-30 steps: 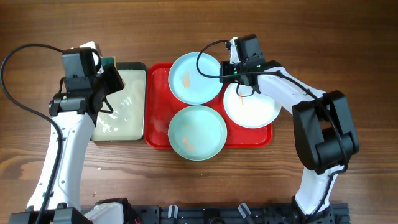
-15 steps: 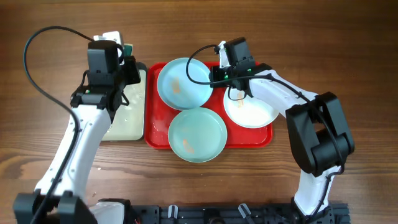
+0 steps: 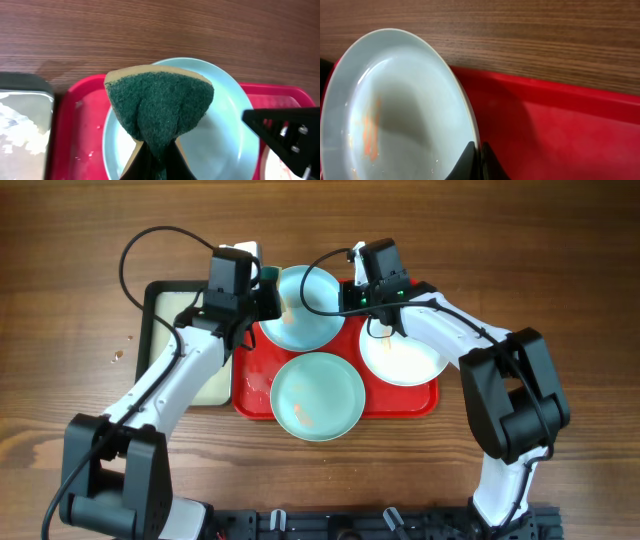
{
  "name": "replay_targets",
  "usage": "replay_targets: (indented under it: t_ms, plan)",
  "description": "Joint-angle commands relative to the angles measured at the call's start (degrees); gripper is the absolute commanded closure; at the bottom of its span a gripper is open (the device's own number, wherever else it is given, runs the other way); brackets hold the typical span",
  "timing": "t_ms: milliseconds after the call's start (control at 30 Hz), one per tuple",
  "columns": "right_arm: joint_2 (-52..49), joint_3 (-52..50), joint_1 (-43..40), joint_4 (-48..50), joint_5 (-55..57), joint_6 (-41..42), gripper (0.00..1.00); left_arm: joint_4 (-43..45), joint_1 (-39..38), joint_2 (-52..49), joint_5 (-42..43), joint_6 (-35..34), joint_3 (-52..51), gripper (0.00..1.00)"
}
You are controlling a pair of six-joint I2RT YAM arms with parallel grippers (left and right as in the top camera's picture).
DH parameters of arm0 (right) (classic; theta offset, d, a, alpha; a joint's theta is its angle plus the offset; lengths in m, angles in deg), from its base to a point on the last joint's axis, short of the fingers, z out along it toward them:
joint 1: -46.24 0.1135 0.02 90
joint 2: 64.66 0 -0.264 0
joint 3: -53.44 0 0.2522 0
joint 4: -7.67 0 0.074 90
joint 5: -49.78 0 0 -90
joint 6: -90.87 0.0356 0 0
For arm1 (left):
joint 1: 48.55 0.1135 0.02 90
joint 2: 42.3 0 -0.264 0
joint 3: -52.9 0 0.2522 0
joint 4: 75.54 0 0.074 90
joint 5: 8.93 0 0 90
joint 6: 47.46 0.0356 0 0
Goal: Clean dirty plates on tray and stack at the side
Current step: 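Scrub the tilted blue plate surface with the sponge in left gripper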
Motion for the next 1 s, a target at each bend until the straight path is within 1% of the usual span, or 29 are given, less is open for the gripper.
replay_targets:
  t_ms: [0, 133, 400, 500, 800, 867, 967]
  plan:
    - [1.25, 0.52, 0.44, 0.09, 1.97, -2.27, 0.96, 0.52, -1.03, -0.42, 0.7, -2.01, 0.59, 0.96]
    - [1.25, 0.52, 1.38, -0.07, 2.36, -2.29, 0.96, 0.5, -1.11, -2.56, 0.72, -2.05, 0.57, 0.96]
    - [1.25, 0.52, 4.02, -0.13, 7.74, -3.8, 0.96, 1.86, -1.11, -6.78, -0.52, -3.82, 0.57, 0.96]
    - [1.25, 0.52, 4.09, -0.35, 7.72, -3.82, 0.96, 2.05, -1.11, -8.09, -3.21, -4.81, 0.57, 0.96]
    - [1.25, 0.52, 4.09, -0.61, 7.69, -3.82, 0.96, 2.25, -1.11, -13.05, -4.63, -6.32, 0.57, 0.96]
    - [1.25, 0.52, 4.09, -0.74, 7.67, -3.85, 0.96, 2.23, -1.11, -13.94, -3.19, -6.34, 0.57, 0.96]
    - [1.25, 0.52, 4.09, -0.92, 7.63, -3.82, 0.96, 1.88, -1.11, -15.65, 5.27, -6.34, 0.57, 0.96]
